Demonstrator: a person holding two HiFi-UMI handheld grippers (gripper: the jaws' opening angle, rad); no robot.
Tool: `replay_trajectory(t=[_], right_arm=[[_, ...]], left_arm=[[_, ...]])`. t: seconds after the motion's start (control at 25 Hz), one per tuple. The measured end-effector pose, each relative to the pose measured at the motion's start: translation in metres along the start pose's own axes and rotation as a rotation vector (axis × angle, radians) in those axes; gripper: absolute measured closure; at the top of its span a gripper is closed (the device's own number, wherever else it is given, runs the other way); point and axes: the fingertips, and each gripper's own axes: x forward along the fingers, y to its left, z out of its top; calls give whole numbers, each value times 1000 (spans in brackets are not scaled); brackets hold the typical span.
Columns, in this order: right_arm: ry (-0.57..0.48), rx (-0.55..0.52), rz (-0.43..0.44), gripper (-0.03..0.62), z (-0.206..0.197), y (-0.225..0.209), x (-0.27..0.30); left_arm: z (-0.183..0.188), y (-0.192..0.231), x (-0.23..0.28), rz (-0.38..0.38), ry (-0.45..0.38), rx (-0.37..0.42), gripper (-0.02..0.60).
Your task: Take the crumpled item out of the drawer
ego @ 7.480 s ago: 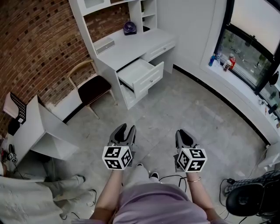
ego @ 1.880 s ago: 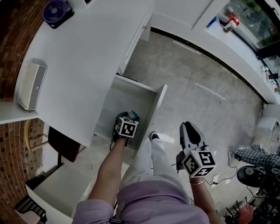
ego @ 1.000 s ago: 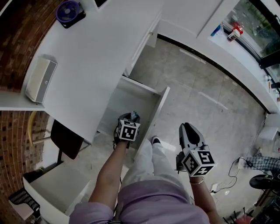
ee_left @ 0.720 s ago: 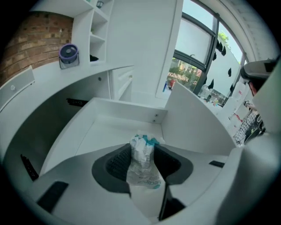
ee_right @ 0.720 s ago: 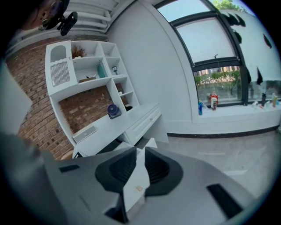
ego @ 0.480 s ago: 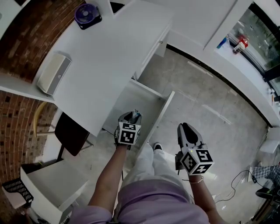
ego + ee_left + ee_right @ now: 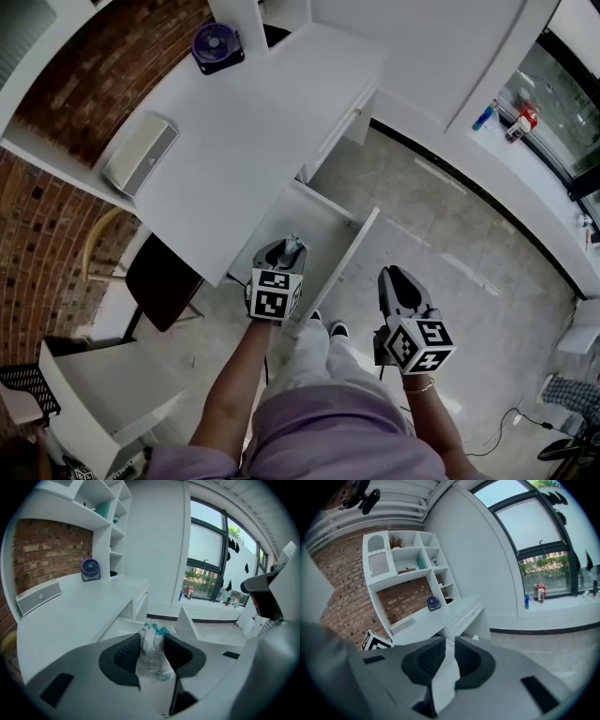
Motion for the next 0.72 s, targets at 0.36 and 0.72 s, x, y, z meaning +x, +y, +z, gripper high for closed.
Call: replay_trajectory(t=[0.36,0.72], right_arm=[[-15,-38,58,536,12,8,-9],[-32,-62,102,540,20,14,-18]], left_arm=[[38,-8,-42,42,-122,-15,420],[63,-17,-85,79,-233,-18,420]])
